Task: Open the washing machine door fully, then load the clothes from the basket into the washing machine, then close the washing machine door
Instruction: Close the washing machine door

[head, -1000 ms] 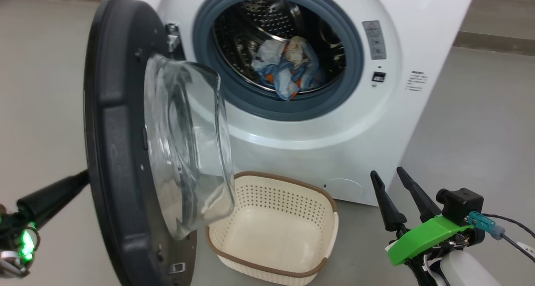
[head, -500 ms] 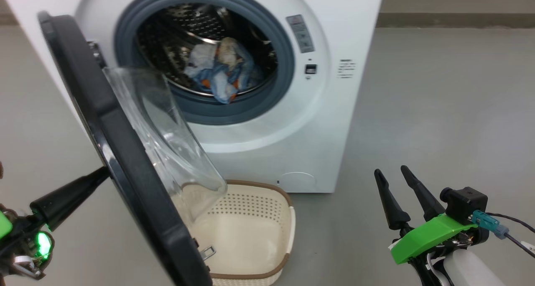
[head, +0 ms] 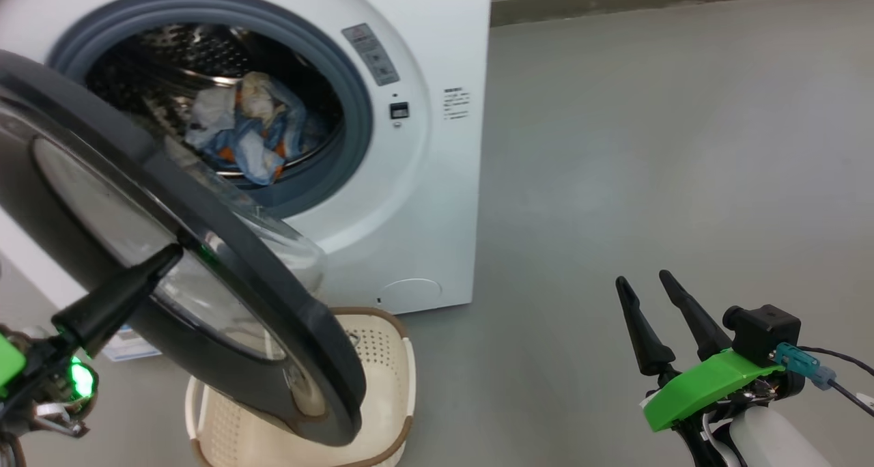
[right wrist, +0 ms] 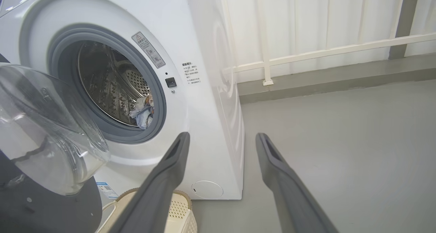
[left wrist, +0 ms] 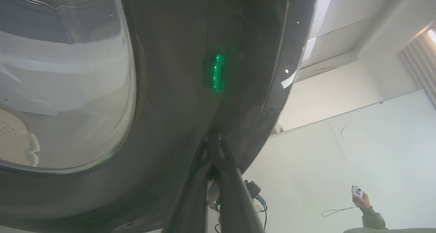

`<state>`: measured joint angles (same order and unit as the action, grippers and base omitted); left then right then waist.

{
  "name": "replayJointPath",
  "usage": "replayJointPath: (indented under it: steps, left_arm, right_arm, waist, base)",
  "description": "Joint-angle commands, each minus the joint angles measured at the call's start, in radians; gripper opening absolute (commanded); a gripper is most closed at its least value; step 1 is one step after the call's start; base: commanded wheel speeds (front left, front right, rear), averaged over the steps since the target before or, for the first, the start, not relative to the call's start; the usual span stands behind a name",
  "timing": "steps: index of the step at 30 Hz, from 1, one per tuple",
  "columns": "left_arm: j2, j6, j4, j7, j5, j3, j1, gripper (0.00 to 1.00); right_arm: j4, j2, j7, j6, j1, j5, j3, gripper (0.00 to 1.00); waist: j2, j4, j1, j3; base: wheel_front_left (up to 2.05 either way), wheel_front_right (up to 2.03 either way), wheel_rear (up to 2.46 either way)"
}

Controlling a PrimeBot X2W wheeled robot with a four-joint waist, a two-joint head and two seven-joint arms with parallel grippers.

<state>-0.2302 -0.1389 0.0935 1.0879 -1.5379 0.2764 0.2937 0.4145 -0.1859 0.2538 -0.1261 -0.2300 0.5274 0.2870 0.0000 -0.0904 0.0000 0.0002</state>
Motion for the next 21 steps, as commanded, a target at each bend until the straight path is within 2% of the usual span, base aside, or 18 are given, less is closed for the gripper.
replayJointPath:
  steps: [1, 10, 21]
  left_arm:
    - [-0.022, 0.016, 0.017, -0.015, 0.007, 0.034, 0.064, 0.00]
    - [-0.013, 0.037, -0.013, -0.034, 0.021, 0.026, 0.089, 0.00]
    - [-0.026, 0.070, -0.004, -0.051, 0.060, 0.018, 0.092, 0.00]
  right_arm:
    - [-0.022, -0.008, 0.008, -0.005, -0.022, -0.003, 0.018, 1.00]
    - [-0.021, -0.006, 0.008, -0.005, -0.018, -0.002, 0.016, 1.00]
    - [-0.019, -0.002, 0.008, -0.005, -0.011, -0.006, 0.005, 1.00]
  waist:
    - [0.0000, -0.040, 0.0000, 0.007]
    - [0.0000, -0.047, 0.0000, 0.009]
    - [0.0000, 0.001, 0.0000, 0.005]
  base:
    - [0.00, 0.00, 0.00]
    - [0.00, 0.00, 0.00]
    - [0.00, 0.00, 0.00]
